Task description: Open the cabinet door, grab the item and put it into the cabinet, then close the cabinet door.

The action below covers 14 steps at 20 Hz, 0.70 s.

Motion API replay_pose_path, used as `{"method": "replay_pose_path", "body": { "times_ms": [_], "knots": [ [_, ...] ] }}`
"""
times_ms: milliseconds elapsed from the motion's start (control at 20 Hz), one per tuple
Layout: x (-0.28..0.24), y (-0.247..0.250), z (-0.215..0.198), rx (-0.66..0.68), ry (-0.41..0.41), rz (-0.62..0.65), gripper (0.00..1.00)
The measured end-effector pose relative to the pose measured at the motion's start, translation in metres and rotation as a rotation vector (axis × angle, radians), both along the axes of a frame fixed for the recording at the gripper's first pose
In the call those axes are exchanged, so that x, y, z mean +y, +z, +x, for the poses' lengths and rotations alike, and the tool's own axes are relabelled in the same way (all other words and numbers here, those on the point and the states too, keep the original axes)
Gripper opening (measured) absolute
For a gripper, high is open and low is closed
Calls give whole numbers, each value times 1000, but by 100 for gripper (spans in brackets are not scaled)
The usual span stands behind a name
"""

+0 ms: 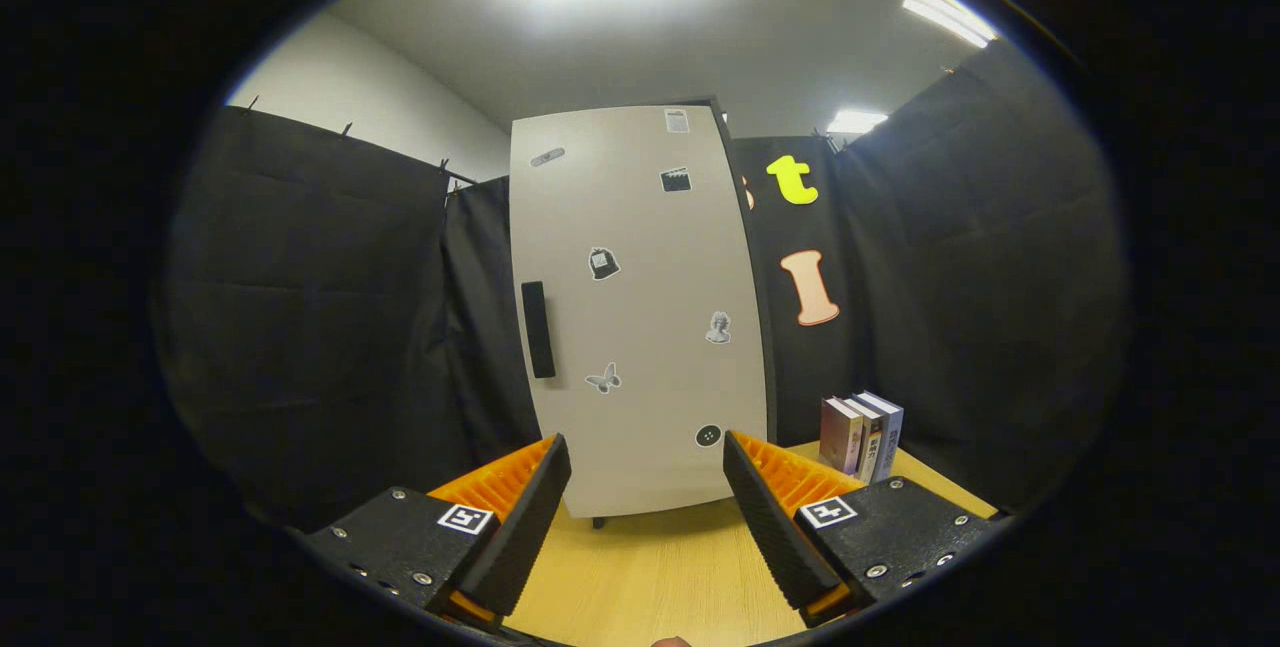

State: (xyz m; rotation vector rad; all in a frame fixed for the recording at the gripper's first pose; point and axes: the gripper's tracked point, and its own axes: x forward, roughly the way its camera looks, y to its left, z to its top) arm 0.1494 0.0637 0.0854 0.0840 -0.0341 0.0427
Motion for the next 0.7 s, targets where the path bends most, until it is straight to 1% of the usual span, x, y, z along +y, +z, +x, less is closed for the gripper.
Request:
{"method": "replay_pose_path", "body": {
  "times_ms": [150, 450, 700],
  "knots": [
    [-8, -4, -2, -11, -24, -8, 95],
    [-17, -3, 9, -40, -89, 43, 95],
    [-11, -3, 20, -36, -85, 39, 95]
  ]
}}
